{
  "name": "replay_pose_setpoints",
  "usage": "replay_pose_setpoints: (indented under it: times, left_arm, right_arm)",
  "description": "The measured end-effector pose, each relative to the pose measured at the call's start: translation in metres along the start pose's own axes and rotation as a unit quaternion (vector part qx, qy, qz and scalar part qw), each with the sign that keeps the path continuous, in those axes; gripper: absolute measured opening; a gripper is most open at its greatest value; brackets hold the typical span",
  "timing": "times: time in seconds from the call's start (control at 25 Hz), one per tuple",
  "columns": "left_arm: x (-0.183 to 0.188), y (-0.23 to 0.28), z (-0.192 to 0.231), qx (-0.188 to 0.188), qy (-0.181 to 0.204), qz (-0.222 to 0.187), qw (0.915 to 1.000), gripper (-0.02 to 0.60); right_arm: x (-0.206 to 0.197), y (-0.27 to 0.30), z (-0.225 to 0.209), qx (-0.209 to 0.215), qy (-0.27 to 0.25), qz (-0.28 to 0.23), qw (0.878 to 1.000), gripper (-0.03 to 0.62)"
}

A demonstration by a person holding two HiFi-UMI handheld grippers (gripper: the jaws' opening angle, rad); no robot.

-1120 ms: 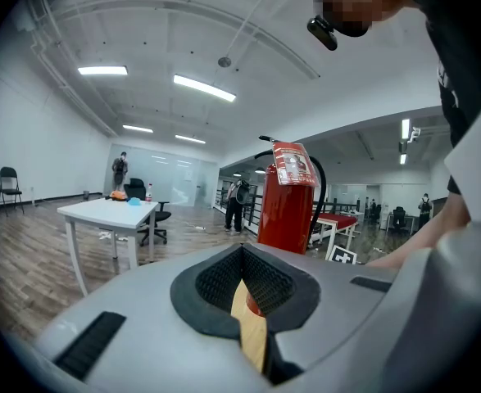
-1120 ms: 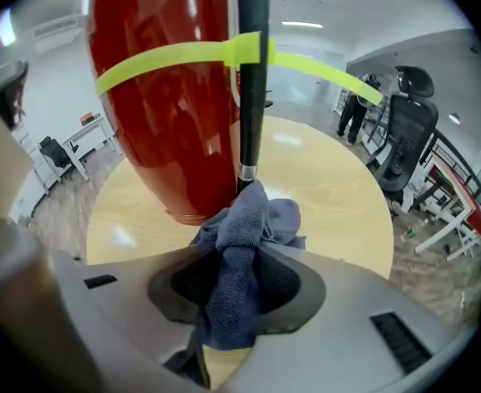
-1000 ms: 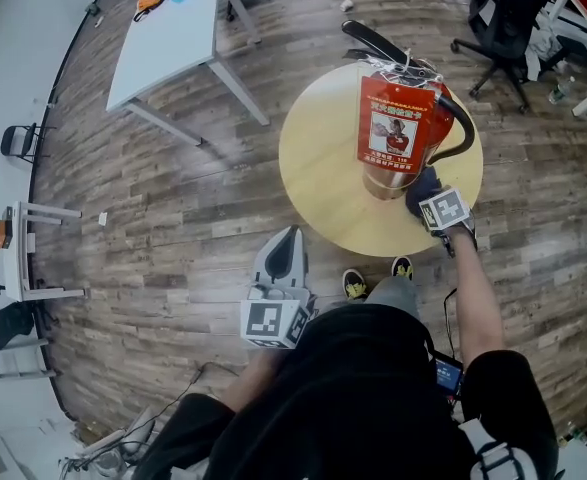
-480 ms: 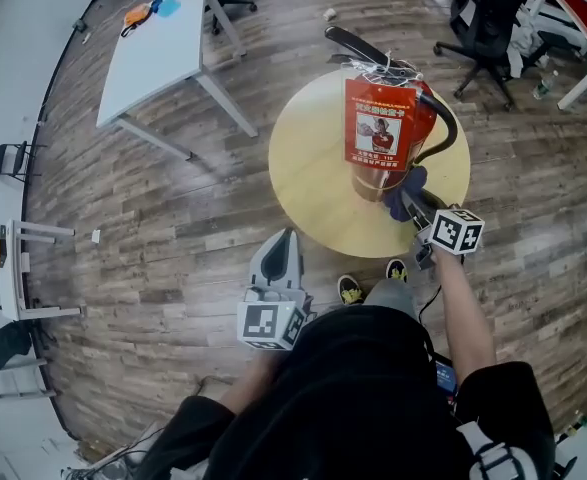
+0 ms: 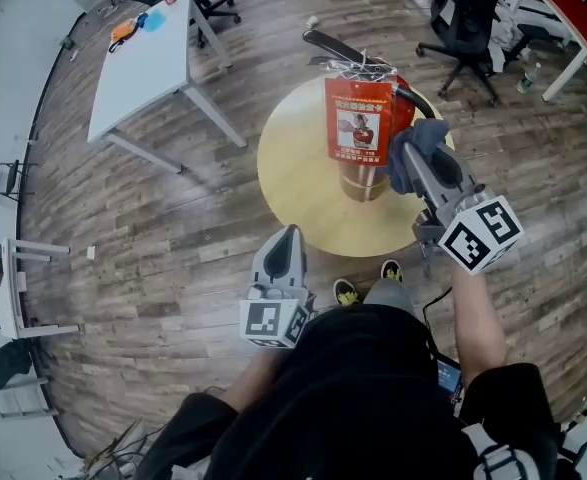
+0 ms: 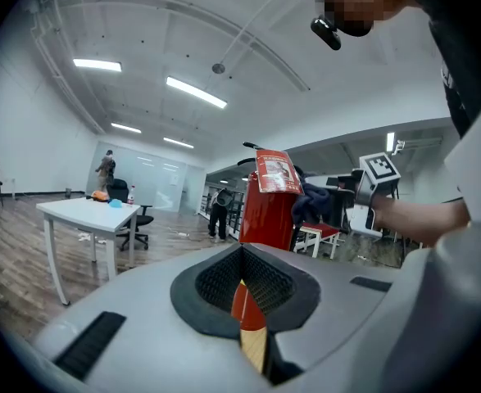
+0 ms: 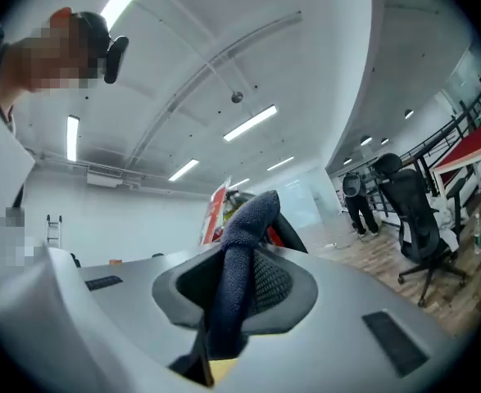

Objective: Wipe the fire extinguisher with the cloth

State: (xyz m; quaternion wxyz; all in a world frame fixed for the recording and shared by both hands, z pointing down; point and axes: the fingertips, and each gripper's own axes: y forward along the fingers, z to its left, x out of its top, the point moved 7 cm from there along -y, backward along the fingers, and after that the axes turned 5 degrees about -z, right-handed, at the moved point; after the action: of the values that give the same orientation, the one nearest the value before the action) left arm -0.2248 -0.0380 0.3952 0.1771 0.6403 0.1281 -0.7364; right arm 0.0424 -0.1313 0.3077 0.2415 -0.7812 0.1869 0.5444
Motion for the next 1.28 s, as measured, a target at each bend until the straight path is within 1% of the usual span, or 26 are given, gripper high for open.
replay_pose_setpoints:
  times: [0.08,0.16,0.24,0.32,0.36,0.44,0.52,0.64,0.72,0.76,0.88,0.96,1.04,1.12,1.28]
  left_arm:
    - [0.003,0.004,-0.005,-0.005,0.0,-0.003,1.0,0.015]
    - [0.005,0.005,-0.007,-0.007,0.0,-0.004,1.0,0.015]
    - [0.005,0.004,-0.006,-0.006,0.0,-0.004,1.0,0.015]
    - [0.003,0.002,-0.004,-0.001,-0.002,-0.002,1.0,0.015]
    - [0.002,0.001,-0.004,0.002,-0.002,-0.001,1.0,0.015]
    - [0.001,-0.002,-0.003,0.007,-0.003,0.001,1.0,0.015]
    - [0.0,-0.004,-0.002,0.011,-0.004,0.004,0.9999,0.015]
    - [0.001,-0.006,-0.001,0.015,-0.002,0.007,0.9999,0.015]
    - [0.001,-0.007,0.0,0.018,-0.001,0.011,0.9998,0.015]
    - [0.0,-0.008,0.001,0.02,0.0,0.014,0.9997,0.015]
    - [-0.002,-0.012,0.002,0.024,0.002,0.022,0.9995,0.015]
    - [-0.004,-0.014,0.003,0.026,0.004,0.027,0.9993,0.015]
    - [-0.006,-0.016,0.006,0.029,0.005,0.032,0.999,0.015]
    - [-0.008,-0.018,0.01,0.034,0.006,0.036,0.9987,0.015]
    - [-0.011,-0.02,0.011,0.036,0.005,0.043,0.9984,0.015]
  right_arm:
    - [0.019,0.005,0.009,0.003,-0.024,-0.005,1.0,0.074]
    - [0.029,0.009,0.021,0.007,-0.055,0.004,0.998,0.074]
    - [0.031,0.016,0.036,0.008,-0.116,0.021,0.993,0.074]
    - [0.024,0.019,0.045,0.005,-0.181,0.021,0.983,0.074]
    - [0.018,0.017,0.046,0.007,-0.197,0.019,0.98,0.074]
    - [0.0,0.009,0.043,0.015,-0.209,0.032,0.977,0.074]
    - [-0.03,0.005,0.036,0.019,-0.219,0.071,0.973,0.074]
    - [-0.081,-0.001,0.02,0.017,-0.207,0.114,0.972,0.074]
    - [-0.12,-0.007,0.004,0.004,-0.188,0.151,0.97,0.074]
    - [-0.143,-0.011,-0.005,-0.007,-0.179,0.177,0.968,0.074]
    - [-0.209,-0.02,-0.034,-0.049,-0.151,0.252,0.955,0.074]
    - [-0.245,-0.022,-0.052,-0.073,-0.142,0.302,0.94,0.074]
    - [-0.271,-0.023,-0.063,-0.092,-0.139,0.34,0.925,0.074]
    - [-0.288,-0.022,-0.068,-0.11,-0.128,0.356,0.919,0.074]
    - [-0.307,-0.022,-0.073,-0.152,-0.109,0.35,0.918,0.074]
